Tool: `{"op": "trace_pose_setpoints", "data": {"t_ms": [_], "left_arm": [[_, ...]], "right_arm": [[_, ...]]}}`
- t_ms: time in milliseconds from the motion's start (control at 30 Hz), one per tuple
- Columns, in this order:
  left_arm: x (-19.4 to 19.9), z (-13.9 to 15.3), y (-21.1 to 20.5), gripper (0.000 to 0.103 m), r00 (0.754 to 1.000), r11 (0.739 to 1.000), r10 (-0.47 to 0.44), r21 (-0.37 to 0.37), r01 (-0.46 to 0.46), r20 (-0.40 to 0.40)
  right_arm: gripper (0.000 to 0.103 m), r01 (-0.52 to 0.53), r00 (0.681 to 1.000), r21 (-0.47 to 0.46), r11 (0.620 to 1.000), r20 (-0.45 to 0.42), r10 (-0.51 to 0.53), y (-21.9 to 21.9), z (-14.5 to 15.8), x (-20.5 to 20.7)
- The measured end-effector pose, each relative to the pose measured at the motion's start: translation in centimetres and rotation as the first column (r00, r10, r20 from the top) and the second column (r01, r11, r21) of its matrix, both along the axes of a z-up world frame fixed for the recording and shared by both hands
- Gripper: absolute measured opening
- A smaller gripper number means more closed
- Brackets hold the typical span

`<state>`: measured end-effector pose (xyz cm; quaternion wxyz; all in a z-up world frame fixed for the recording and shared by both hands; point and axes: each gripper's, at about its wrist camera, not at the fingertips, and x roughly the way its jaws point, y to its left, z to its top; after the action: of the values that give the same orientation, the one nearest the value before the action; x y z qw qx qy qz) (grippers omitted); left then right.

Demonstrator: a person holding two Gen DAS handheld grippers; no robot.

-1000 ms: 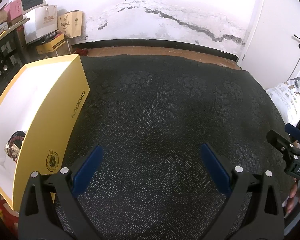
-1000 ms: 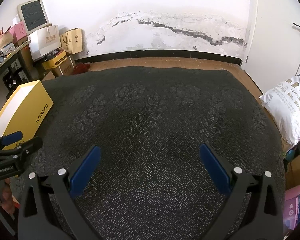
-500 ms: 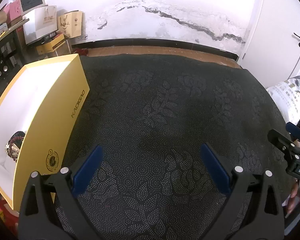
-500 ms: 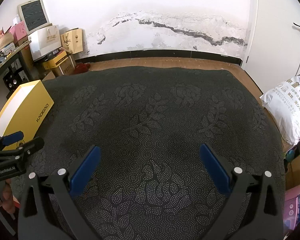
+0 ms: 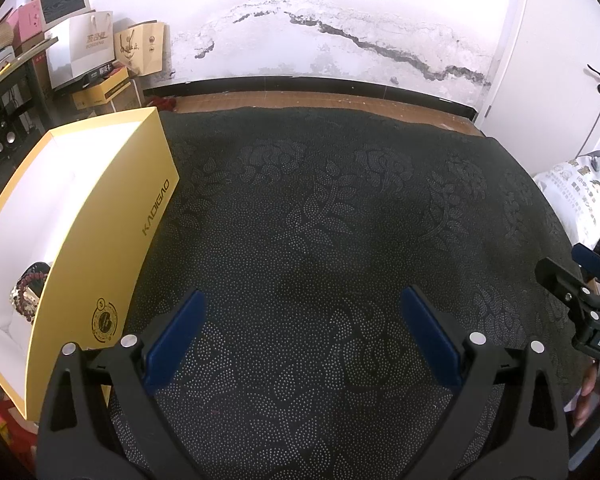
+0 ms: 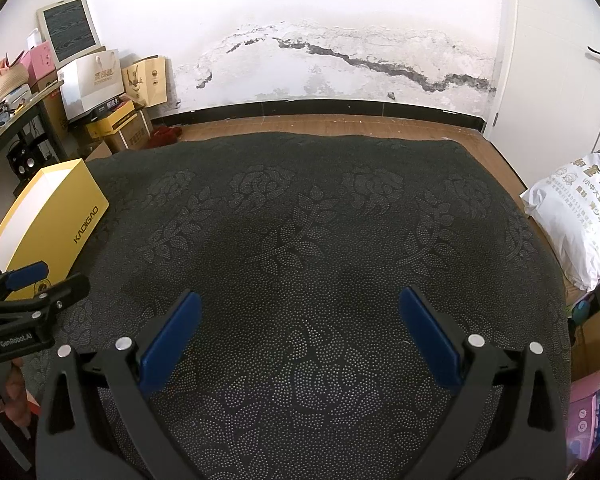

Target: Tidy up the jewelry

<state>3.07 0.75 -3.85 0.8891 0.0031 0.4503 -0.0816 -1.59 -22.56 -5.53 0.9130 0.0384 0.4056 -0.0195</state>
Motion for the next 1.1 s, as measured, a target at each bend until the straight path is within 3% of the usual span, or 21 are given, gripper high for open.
{"op": "trace_pose_setpoints", "data": {"t_ms": [1100], "left_arm": [[-0.45,0.29,-0.82,0.097,1.0,0.999,-0.018,0.029,0.018,0.005]], "right_arm": [[0.096,-0.004,1.0,0.001,1.0,0.0,0.004,0.06,0.03,0.11]]}}
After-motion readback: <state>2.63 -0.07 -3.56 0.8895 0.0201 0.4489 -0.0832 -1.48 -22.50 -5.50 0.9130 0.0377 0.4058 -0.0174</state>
